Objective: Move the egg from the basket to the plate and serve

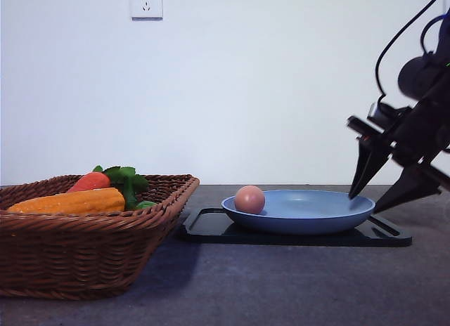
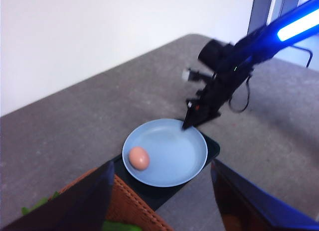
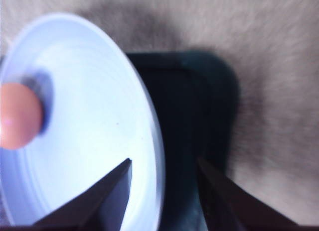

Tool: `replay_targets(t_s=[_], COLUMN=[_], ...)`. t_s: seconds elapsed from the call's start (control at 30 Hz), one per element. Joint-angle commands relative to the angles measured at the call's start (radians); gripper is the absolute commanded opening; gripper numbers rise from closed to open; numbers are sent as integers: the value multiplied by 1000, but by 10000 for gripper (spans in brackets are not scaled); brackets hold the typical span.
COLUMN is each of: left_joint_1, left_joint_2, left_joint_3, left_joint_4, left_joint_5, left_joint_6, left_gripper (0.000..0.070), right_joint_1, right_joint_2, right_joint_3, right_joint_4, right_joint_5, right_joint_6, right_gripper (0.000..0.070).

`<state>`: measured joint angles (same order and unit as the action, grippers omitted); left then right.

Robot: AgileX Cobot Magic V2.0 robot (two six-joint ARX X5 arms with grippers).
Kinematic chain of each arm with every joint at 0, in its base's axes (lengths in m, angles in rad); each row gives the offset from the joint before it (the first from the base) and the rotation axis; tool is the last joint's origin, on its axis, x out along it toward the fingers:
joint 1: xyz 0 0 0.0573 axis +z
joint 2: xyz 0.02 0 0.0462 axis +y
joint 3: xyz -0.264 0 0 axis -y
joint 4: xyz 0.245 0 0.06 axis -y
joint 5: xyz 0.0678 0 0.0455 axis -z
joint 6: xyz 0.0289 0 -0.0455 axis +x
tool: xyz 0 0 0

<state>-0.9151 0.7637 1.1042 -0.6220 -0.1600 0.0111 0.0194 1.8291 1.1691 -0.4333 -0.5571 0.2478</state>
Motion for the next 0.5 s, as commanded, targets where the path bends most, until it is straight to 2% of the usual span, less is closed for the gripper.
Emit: replay_targets(t_s=[0.0, 0.1, 0.27, 0.33, 0.47], left_joint_1=[-3, 12, 58, 84, 172], left_joint_2=[25, 74, 185, 240, 364], left_joint_3=[15, 15, 15, 15, 15], left_joint_4=[9, 9, 9, 9, 4], left_joint_5=[-7, -14, -58, -58, -58], left_joint_6=[18, 51, 91, 109, 127], left_gripper=[353, 285, 81, 15, 0], right_joint_1=[-17, -40, -50, -43, 21], right_joint_2=[-28, -89, -211, -255, -328], right_joint_3=[29, 30, 30, 30, 28], right_joint_4=[5, -3, -70, -108, -192], right_joint_5=[-4, -4, -3, 3, 66], right_joint_6=[-24, -24, -45, -67, -102], right_gripper=[265, 245, 51, 5, 0])
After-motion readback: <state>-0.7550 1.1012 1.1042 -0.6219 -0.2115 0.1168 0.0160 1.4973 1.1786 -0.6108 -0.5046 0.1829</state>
